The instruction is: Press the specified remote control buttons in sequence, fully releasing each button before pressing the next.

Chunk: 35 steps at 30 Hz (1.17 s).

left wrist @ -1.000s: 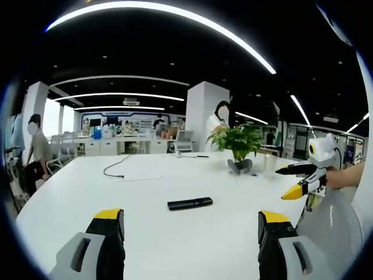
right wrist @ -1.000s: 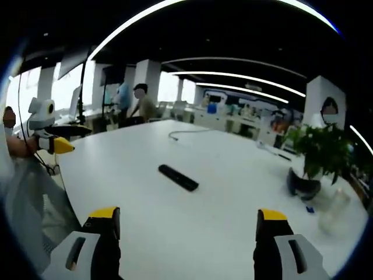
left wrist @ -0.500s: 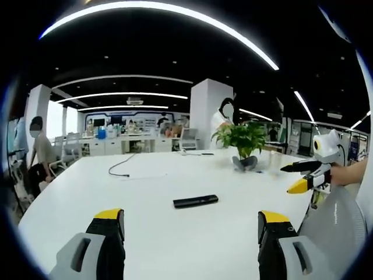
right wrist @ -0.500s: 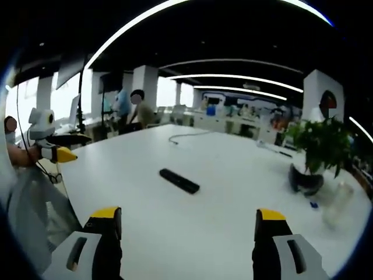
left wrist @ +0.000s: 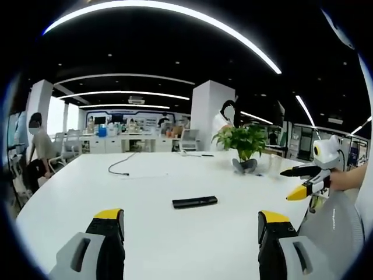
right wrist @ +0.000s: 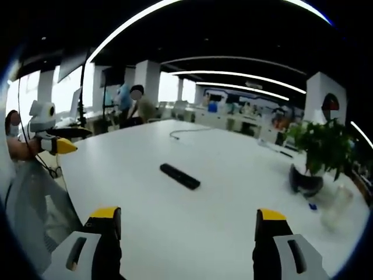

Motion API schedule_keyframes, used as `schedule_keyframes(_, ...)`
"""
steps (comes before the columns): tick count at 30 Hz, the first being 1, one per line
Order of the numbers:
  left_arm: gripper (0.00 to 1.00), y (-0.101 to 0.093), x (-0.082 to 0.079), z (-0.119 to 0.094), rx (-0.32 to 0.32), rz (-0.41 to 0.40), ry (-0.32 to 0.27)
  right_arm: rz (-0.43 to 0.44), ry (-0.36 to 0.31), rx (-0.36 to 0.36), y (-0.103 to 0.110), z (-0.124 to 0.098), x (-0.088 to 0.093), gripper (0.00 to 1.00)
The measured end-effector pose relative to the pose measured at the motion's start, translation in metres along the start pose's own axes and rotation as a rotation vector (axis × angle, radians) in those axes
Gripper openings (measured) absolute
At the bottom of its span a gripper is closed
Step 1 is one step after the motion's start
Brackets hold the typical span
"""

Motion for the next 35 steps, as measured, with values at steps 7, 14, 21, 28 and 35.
schedule_keyframes(7,0.99,0.002,-0.001,-0.001,-0.003,-0.017,-0.006,0.021,-0.005,-0.006,0.000,0.000,-0.001,0.94)
schedule_keyframes(14,0.99,0.005,0.002,-0.002,-0.016,-0.027,-0.002,0.050,-0.006,0.002,-0.002,0.000,-0.003,0.93)
schedule_keyframes(21,0.99,0.005,0.002,-0.002,-0.013,-0.016,0.003,0.060,-0.011,0.001,-0.001,0.000,-0.005,0.93)
schedule_keyframes(28,0.99,0.006,0.003,-0.002,-0.018,-0.012,0.008,0.059,-0.016,0.013,-0.004,-0.002,-0.005,0.91)
schedule_keyframes(35,0.99,0.008,0.001,-0.003,-0.030,-0.028,-0.010,0.055,-0.033,0.054,-0.012,-0.003,-0.009,0.91)
Point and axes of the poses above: the point that each gripper's makers call its tool centre point, and the gripper's own axes: z roughly forward along the fingers, y roughly to its left, x roughly out of its underside, the point moved 1 cm from there along -z, roughly backward along the fingers, and after that the axes turned 15 degrees about x, right-handed, at the moved point
